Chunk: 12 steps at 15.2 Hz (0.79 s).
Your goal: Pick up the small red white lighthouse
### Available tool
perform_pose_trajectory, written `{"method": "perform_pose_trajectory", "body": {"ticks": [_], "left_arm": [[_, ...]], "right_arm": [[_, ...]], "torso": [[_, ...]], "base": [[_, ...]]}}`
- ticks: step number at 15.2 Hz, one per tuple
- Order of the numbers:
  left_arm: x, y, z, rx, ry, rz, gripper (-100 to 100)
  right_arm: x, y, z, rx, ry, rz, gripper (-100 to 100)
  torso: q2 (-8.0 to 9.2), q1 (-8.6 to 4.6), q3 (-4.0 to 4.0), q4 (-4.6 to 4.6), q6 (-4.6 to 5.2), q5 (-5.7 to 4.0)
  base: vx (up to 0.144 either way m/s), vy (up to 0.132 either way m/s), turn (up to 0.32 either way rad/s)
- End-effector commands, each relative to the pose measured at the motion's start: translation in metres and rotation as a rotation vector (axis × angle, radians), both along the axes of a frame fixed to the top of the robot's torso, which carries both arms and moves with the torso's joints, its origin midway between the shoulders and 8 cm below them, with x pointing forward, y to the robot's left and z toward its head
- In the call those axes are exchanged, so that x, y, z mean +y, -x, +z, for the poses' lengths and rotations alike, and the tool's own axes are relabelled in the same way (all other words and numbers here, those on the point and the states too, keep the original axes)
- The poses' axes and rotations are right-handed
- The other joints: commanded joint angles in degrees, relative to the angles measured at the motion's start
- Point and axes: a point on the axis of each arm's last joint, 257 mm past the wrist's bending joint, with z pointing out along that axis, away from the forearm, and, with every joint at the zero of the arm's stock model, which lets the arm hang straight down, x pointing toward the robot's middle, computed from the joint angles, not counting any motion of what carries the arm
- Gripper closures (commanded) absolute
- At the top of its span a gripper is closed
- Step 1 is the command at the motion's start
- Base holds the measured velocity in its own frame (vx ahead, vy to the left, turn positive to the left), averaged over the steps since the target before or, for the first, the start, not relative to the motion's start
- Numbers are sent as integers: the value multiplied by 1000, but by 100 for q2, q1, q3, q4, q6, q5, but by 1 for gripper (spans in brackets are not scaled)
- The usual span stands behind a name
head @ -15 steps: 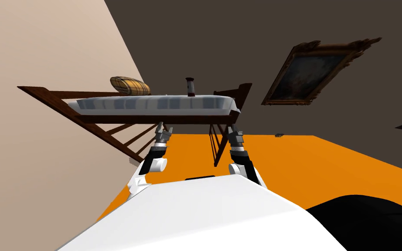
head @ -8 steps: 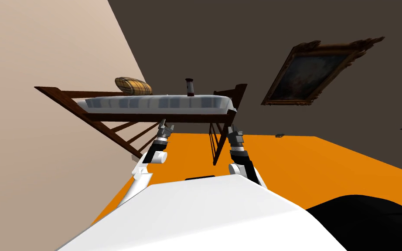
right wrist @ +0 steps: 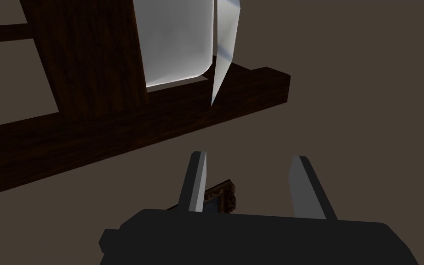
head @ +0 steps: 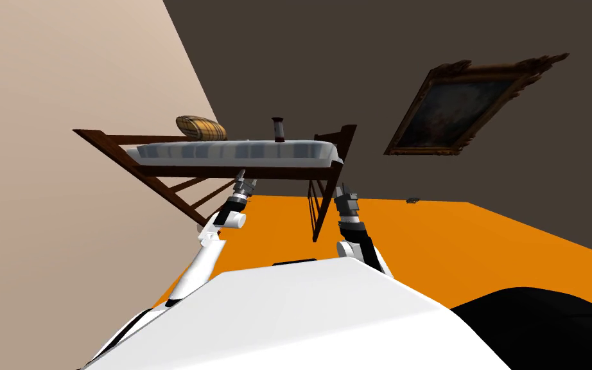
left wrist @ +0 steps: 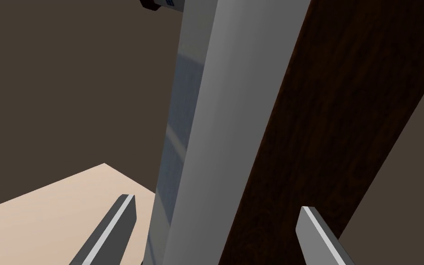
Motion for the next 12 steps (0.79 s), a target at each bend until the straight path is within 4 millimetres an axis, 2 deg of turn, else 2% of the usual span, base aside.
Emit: {"method": "perform_pose_trajectory", "body": {"ticks": [1, 4, 5, 8, 9, 12], "left_arm": [[12, -18, -1, 40, 10, 3, -100], [6, -27, 18, 10, 10, -6, -100], [22, -42, 9, 64, 22, 9, -100], [14, -48, 32, 27, 23, -3, -100], [32, -62, 27, 77, 39, 15, -100], [25, -68, 49, 44, 40, 4, -100]], "right_arm": [[0, 0, 0, 0, 0, 0, 0], [0, 0, 0, 0, 0, 0, 0], [0, 0, 0, 0, 0, 0, 0], [0, 0, 0, 0, 0, 0, 0], [0, 0, 0, 0, 0, 0, 0], [0, 0, 0, 0, 0, 0, 0]], "torso": [[0, 0, 0, 0, 0, 0], [6, -4, 3, 1, 0, -1], [1, 1, 1, 1, 0, 0], [0, -2, 0, 0, -1, -1], [-5, 3, -2, 0, 0, 0], [2, -1, 1, 0, 0, 0]], "base": [[-67, -62, 39], [-66, -50, 21], [-51, -54, 22], [-50, -45, 27], [-50, -40, 23], [-57, -45, 24]]}}
